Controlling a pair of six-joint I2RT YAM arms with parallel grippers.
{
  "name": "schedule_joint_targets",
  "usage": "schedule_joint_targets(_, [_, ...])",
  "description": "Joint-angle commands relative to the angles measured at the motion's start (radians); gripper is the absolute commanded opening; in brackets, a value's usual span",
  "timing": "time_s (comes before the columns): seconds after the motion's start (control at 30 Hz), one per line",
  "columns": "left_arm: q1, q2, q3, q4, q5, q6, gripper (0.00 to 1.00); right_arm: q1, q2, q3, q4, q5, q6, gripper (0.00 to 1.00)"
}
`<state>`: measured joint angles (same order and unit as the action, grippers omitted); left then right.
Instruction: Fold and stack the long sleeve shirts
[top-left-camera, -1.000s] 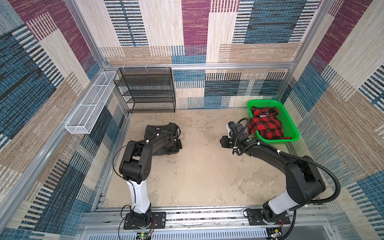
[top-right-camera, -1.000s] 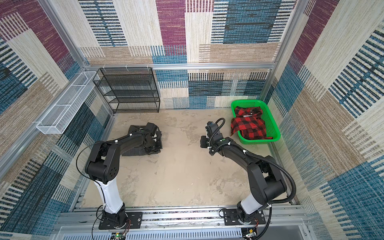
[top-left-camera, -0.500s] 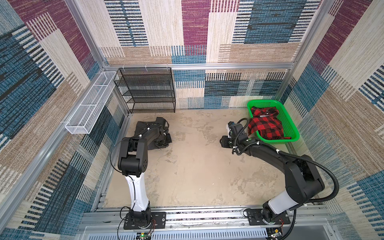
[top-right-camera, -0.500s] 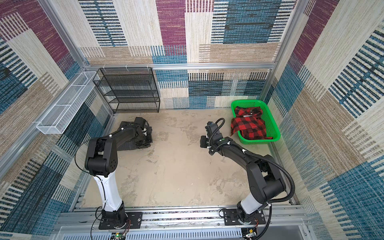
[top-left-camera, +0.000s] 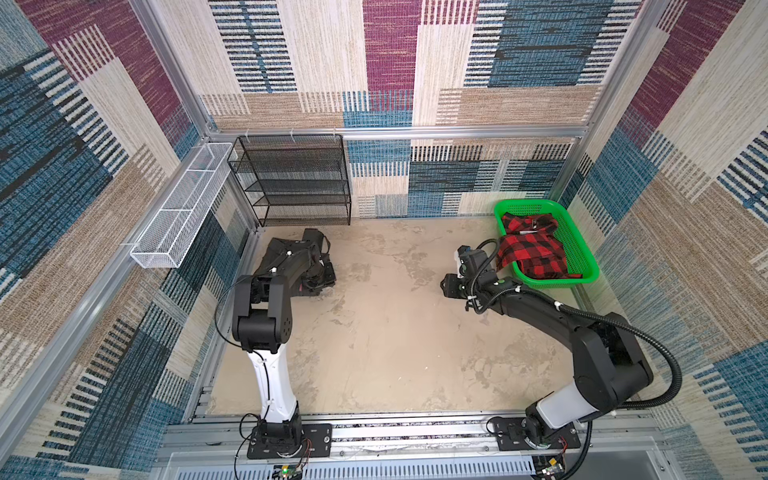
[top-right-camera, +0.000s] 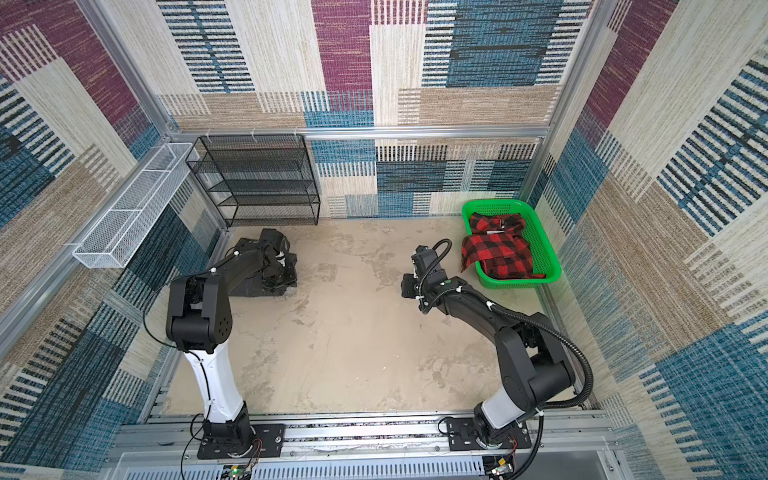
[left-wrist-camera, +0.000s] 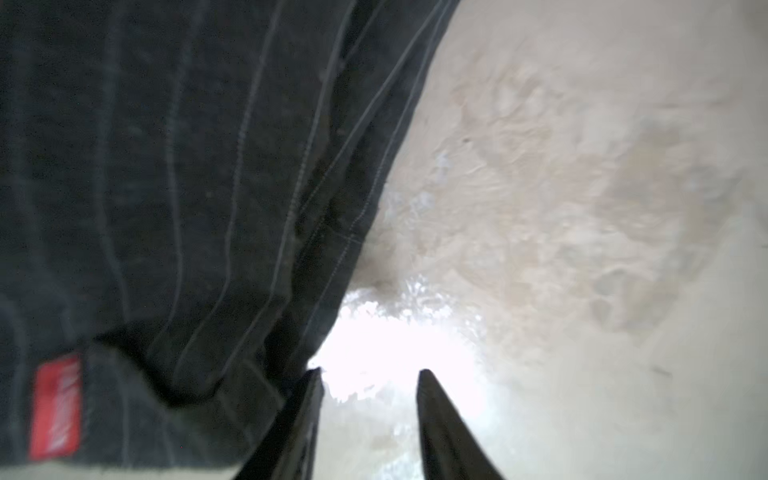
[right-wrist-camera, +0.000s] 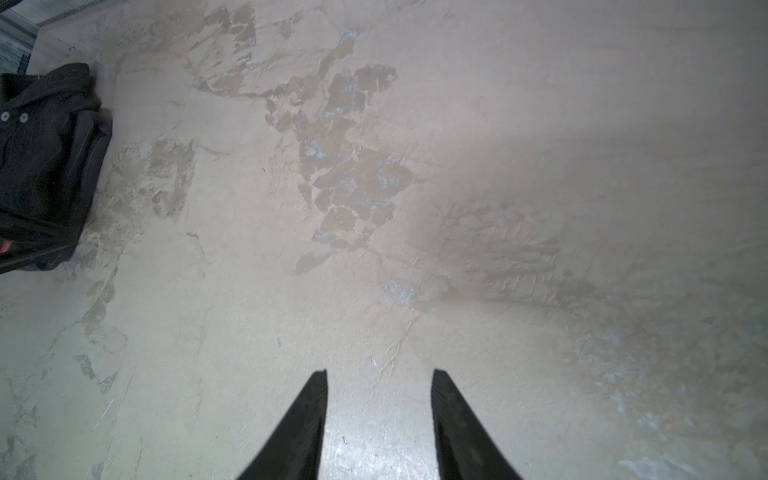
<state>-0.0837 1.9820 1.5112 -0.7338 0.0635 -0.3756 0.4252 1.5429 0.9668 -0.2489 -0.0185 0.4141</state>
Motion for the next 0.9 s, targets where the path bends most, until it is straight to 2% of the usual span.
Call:
schedule_joint_targets(0.0, [-0.010,-0.110,-0.023,-0.018,0.026,0.020,0.94,-0.003,-0.033,-0.022,0.072,0.038,-0.006,0.68])
schedule_joint_targets(0.03, [-0.015,-0.157,-0.037,-0.016,0.037,0.020,1.00,-0.005,-0.045,-0.031,0.087,0.047,-0.012,0.84])
schedule_joint_targets(0.07, [-0.017,-0.200,-0.051,-0.011,0.045,0.023,1.00,-0.010,-0.057,-0.039,0.098,0.050,-0.019,0.97])
schedule_joint_targets(0.1, [-0.019,-0.254,-0.070,0.001,0.060,0.023,1.00,-0.015,-0.070,-0.047,0.111,0.052,-0.030,1.00])
schedule_joint_targets(0.23, [-0.019,-0.481,-0.182,0.079,0.093,0.023,1.00,-0.034,-0.138,-0.092,0.157,0.100,-0.081,1.00])
schedule_joint_targets(0.3, [-0.019,-0.605,-0.269,0.136,0.070,0.023,1.00,-0.044,-0.189,-0.139,0.199,0.147,-0.104,1.00])
schedule_joint_targets(0.43, [-0.018,-0.874,-0.510,0.295,-0.067,0.026,1.00,-0.093,-0.315,-0.275,0.306,0.216,-0.140,1.00])
schedule_joint_targets(0.53, [-0.018,-1.047,-0.702,0.408,-0.174,0.058,1.00,-0.110,-0.404,-0.399,0.414,0.241,-0.213,1.00])
schedule_joint_targets(0.63, [-0.018,-1.184,-0.862,0.484,-0.311,0.066,1.00,-0.114,-0.468,-0.484,0.466,0.315,-0.264,1.00])
schedule_joint_targets(0.77, [-0.018,-1.259,-0.998,0.531,-0.500,0.058,1.00,-0.135,-0.514,-0.571,0.514,0.435,-0.301,1.00])
schedule_joint_targets(0.87, [-0.016,-1.217,-1.069,0.621,-0.546,0.099,1.00,-0.164,-0.547,-0.646,0.592,0.472,-0.331,1.00])
